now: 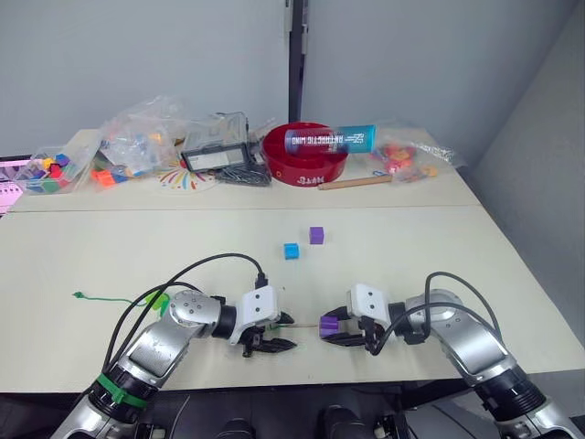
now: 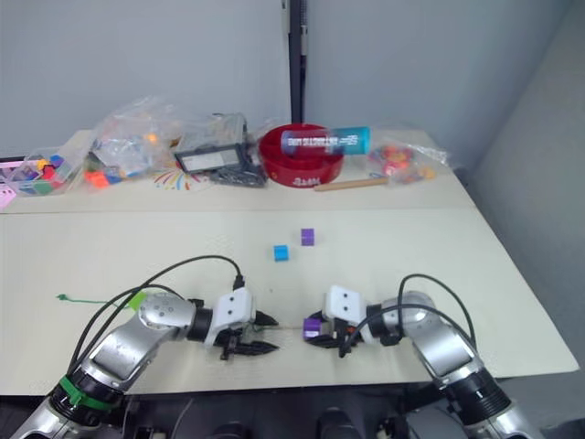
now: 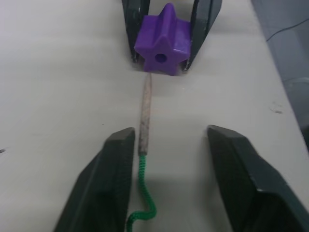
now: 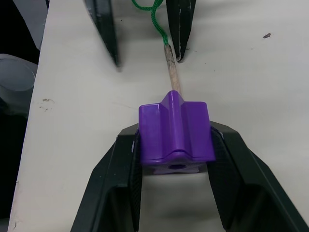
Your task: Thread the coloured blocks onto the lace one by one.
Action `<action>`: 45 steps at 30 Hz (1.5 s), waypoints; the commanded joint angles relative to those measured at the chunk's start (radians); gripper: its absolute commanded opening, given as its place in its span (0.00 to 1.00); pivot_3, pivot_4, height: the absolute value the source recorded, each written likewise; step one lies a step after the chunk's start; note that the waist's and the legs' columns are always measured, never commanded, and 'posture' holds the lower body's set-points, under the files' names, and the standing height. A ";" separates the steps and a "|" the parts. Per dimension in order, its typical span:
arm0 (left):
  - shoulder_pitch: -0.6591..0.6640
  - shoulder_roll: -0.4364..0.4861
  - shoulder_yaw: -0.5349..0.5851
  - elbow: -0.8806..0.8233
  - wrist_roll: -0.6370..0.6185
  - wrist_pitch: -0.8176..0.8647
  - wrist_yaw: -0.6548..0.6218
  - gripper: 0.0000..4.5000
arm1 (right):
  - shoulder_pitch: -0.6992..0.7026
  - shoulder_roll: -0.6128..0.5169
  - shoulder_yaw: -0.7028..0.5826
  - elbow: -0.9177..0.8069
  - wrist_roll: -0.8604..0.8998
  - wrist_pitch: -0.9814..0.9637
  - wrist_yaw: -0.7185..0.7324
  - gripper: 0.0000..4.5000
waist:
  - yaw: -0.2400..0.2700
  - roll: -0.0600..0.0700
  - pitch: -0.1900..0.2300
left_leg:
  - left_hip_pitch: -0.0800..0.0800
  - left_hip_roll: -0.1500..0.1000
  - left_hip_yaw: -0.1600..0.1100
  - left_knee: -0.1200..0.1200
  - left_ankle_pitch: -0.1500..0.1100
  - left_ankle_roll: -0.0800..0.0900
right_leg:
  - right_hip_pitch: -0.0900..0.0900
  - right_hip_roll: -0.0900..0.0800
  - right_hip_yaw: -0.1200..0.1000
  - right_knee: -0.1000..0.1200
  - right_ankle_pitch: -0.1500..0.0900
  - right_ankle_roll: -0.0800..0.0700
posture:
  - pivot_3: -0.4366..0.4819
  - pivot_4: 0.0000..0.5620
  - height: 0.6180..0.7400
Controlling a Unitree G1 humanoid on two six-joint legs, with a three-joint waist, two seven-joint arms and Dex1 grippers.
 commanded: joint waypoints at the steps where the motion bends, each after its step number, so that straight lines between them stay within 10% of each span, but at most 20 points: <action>1: -0.002 -0.006 -0.026 0.015 0.032 -0.011 0.014 0.23 | 0.011 -0.018 -0.001 -0.004 -0.007 0.034 -0.004 0.31 | 0.000 0.000 0.000 | 0.000 0.000 0.000 0.000 0.000 0.000 | 0.000 0.000 0.000 0.000 0.000 0.000 | 0.48 0.27 0.92; 5: -0.005 -0.004 -0.031 0.024 0.045 -0.025 0.015 0.00 | 0.014 -0.018 -0.005 -0.014 -0.005 0.042 -0.008 0.31 | 0.000 0.000 0.000 | 0.000 0.000 0.000 0.000 0.000 0.000 | 0.000 0.000 0.000 0.000 0.000 0.000 | 0.48 0.27 0.92; 45: -0.079 0.059 -0.004 -0.132 -0.020 0.138 -0.023 0.00 | -0.007 0.013 0.017 -0.007 -0.017 0.038 -0.043 0.31 | -0.004 0.000 0.000 | 0.000 0.000 0.000 0.000 0.000 0.000 | 0.000 0.000 0.000 0.000 0.000 0.000 | 0.48 0.27 0.92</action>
